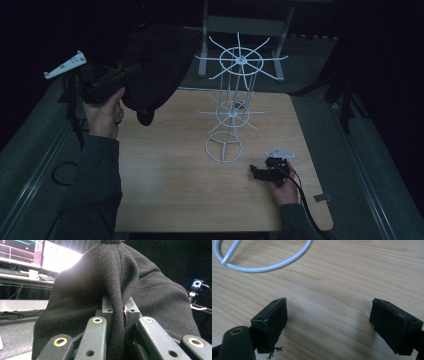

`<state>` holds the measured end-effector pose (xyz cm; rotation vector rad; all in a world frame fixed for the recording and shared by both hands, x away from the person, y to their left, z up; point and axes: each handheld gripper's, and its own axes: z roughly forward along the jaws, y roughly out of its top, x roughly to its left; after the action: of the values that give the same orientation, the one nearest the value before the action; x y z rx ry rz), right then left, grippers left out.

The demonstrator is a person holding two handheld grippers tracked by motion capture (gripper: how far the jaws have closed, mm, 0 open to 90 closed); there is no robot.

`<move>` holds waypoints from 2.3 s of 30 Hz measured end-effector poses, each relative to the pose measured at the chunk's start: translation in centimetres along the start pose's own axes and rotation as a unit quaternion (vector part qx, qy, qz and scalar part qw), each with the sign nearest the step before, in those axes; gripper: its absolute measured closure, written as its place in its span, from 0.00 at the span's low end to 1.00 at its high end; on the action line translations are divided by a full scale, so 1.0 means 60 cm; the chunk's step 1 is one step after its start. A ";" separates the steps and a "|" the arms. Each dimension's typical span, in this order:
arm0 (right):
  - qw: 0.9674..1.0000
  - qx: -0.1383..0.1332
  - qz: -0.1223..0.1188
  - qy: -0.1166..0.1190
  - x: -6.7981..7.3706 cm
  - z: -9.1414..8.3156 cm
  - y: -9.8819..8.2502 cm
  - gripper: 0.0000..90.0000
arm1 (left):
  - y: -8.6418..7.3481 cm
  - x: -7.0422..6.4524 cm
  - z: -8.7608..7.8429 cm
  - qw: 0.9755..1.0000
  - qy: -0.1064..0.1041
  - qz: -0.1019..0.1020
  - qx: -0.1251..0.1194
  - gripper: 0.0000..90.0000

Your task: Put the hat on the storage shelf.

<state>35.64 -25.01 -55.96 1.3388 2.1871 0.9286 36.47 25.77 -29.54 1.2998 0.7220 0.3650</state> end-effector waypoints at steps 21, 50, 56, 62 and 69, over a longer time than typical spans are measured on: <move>1.000 0.000 0.000 0.000 0.000 0.000 0.000 0.16 | -0.012 -0.008 0.023 0.998 -0.056 0.008 0.026 0.93; 1.000 0.000 0.000 0.000 0.000 0.000 0.000 0.16 | -0.030 -0.006 0.049 0.991 -0.082 0.021 0.106 0.91; 1.000 0.000 0.001 0.000 0.000 0.000 0.000 0.16 | -0.035 -0.007 0.055 0.989 -0.083 0.024 0.121 0.89; 1.000 0.000 0.001 0.000 0.000 0.000 0.000 0.16 | -0.037 -0.007 0.058 0.988 -0.082 0.024 0.127 0.82; 1.000 -0.001 -0.001 0.000 0.000 0.000 0.000 0.16 | -0.040 -0.009 0.061 0.987 -0.075 0.028 0.136 0.71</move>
<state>35.64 -25.02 -55.96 1.3365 2.1862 0.9289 38.15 22.09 -31.33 1.5911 0.6229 0.2152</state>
